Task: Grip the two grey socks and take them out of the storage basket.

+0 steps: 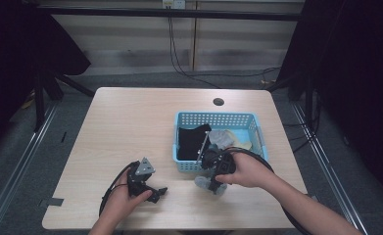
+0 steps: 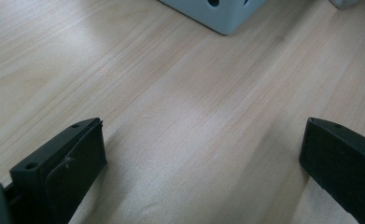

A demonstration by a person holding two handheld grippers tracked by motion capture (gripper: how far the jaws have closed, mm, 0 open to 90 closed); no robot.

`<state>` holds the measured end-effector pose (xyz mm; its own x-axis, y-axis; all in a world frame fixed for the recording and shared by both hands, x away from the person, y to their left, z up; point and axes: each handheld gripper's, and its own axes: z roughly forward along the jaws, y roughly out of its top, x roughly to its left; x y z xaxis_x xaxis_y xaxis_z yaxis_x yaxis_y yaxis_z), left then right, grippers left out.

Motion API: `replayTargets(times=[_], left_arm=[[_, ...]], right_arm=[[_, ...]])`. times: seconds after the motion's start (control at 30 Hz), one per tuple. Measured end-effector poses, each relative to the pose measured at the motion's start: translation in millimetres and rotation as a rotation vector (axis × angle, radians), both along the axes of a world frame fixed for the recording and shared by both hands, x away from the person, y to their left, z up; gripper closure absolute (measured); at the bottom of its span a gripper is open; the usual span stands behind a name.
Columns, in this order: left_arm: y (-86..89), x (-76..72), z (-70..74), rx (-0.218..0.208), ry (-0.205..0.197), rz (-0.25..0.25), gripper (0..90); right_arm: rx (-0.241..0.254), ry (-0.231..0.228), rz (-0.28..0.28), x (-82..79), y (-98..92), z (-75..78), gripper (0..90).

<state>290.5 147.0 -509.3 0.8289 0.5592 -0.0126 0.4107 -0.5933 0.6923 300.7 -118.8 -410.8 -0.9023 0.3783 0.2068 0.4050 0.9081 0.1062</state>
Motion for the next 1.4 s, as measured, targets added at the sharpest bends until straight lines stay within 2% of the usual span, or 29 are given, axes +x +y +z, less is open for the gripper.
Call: replayTargets(times=[0.03,0.17,0.3,0.43,0.47,0.53,0.57,0.73,0.77,0.8,0.83,0.9,0.93,0.97,1.0,1.03,1.07,1.1,1.23,1.4], left_arm=[[0.0,0.0,0.0,0.000,0.000,0.000,0.0],[0.0,0.0,-0.1,-0.002,0.000,0.000,0.0],[0.0,0.0,-0.1,-0.002,0.000,0.000,0.0],[0.0,0.0,0.0,0.001,0.000,0.001,0.0],[0.0,0.0,0.0,0.001,-0.001,0.001,0.0],[0.0,0.0,-0.2,-0.002,0.000,0.000,0.0],[0.0,0.0,-0.2,-0.003,0.000,0.000,0.0],[0.0,0.0,-0.1,-0.001,0.000,0.000,0.0],[0.0,0.0,-0.2,-0.002,0.000,0.001,0.0],[0.0,0.0,-0.2,-0.002,0.000,0.001,0.0],[0.0,-0.1,0.0,-0.001,0.001,0.000,0.0],[0.0,0.0,-0.1,-0.002,0.001,0.000,0.0],[0.0,-0.1,0.0,0.000,0.000,0.001,0.0],[0.0,-0.1,0.0,-0.001,0.000,0.000,0.0],[0.0,-0.1,0.0,-0.001,0.000,0.000,0.0],[0.0,0.0,-0.1,-0.002,0.000,0.000,0.0],[0.0,-0.1,-0.2,-0.003,0.000,0.001,0.0],[0.0,-0.1,-0.2,-0.003,0.000,0.001,0.0],[-0.6,-0.8,-0.6,-0.014,0.001,0.012,0.0],[-0.6,-0.8,-0.6,-0.014,-0.001,0.011,0.0]], right_arm=[[0.007,0.015,-0.011,0.0,-1.3,1.0,67.5],[0.028,0.023,-0.033,1.7,-4.8,7.1,61.5],[0.036,0.020,-0.043,3.0,-8.7,10.6,59.2],[0.039,0.036,-0.066,3.6,-11.4,15.0,56.3],[0.053,0.028,-0.059,5.5,-13.6,16.8,54.9],[0.061,0.021,-0.080,7.2,-15.8,21.5,52.0],[0.072,-0.001,-0.093,11.7,-20.2,28.3,49.4],[0.062,-0.030,-0.126,22.8,-28.0,37.1,45.0],[0.055,-0.035,-0.147,30.4,-32.7,38.6,43.6],[0.055,-0.035,-0.147,30.4,-32.7,38.6,43.6],[0.048,-0.047,-0.178,40.1,-38.6,37.6,42.1],[0.044,-0.052,-0.196,45.0,-41.5,36.5,42.0],[0.034,-0.055,-0.214,50.3,-44.6,35.2,41.9],[0.043,-0.060,-0.253,59.2,-49.8,31.1,41.0],[0.043,-0.060,-0.253,59.2,-49.8,31.1,41.0],[0.050,-0.071,-0.290,69.8,-54.9,26.3,38.9],[0.050,-0.071,-0.290,69.8,-54.9,26.3,38.9],[0.053,-0.076,-0.313,72.5,-55.6,24.1,36.9],[0.021,-0.106,-0.355,87.9,-57.2,11.5,34.9],[-0.003,-0.134,-0.382,95.9,-55.8,4.1,33.9]])
